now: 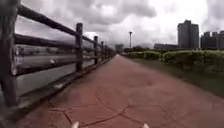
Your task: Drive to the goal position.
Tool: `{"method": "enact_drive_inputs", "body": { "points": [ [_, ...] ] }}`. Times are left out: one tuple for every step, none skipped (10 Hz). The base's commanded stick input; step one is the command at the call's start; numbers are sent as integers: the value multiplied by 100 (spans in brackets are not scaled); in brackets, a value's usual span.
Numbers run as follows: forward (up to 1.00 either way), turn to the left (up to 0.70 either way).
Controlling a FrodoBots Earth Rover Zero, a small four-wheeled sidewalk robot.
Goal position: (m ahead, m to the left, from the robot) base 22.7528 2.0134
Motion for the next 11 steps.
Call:
{"method": "enact_drive_inputs", "body": {
  "points": [
    [100,0],
    [100,0],
    [100,-27],
    [100,-24],
    [100,0],
    [100,0],
    [100,0],
    [100,0],
    [100,0],
    [100,0],
    [100,0]
  ]
}}
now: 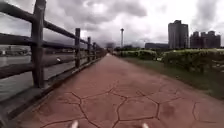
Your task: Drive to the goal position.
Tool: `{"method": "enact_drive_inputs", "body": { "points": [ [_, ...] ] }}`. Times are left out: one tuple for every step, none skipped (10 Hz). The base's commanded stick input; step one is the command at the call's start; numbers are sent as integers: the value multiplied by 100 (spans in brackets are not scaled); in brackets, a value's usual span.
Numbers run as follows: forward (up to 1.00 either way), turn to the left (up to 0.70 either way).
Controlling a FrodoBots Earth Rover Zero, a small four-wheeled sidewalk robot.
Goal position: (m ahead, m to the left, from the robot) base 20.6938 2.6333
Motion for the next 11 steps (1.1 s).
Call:
{"method": "enact_drive_inputs", "body": {
  "points": [
    [100,0],
    [100,0],
    [100,0],
    [100,0],
    [100,0],
    [100,0],
    [100,0],
    [100,0],
    [100,0],
    [100,0],
    [100,0]
  ]
}}
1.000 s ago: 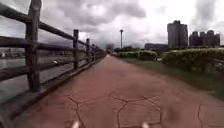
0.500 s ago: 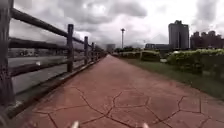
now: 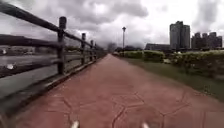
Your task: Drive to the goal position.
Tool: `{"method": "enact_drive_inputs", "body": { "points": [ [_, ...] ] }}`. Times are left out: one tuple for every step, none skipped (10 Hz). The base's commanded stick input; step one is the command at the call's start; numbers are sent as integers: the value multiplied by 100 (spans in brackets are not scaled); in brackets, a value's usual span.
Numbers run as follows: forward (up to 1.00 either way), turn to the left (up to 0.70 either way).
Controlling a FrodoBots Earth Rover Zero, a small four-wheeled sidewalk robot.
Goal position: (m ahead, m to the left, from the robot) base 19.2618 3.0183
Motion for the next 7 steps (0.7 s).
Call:
{"method": "enact_drive_inputs", "body": {
  "points": [
    [100,0],
    [100,0],
    [100,0],
    [100,0],
    [100,0],
    [100,0],
    [100,0]
  ]
}}
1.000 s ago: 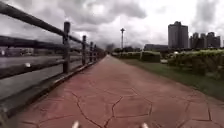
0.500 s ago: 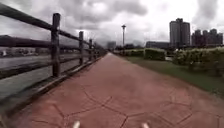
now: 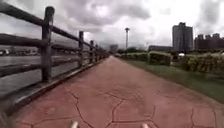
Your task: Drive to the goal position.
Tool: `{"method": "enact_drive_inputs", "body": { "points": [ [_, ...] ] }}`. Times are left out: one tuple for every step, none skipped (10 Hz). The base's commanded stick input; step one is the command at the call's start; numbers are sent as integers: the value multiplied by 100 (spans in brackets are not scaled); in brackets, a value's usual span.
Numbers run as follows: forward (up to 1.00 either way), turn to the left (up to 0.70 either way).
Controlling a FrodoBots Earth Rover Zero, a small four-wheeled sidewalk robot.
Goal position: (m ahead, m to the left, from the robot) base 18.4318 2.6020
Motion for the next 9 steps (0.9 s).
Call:
{"method": "enact_drive_inputs", "body": {
  "points": [
    [100,0],
    [100,0],
    [100,0],
    [100,0],
    [100,0],
    [100,0],
    [100,0],
    [100,0],
    [100,0]
  ]
}}
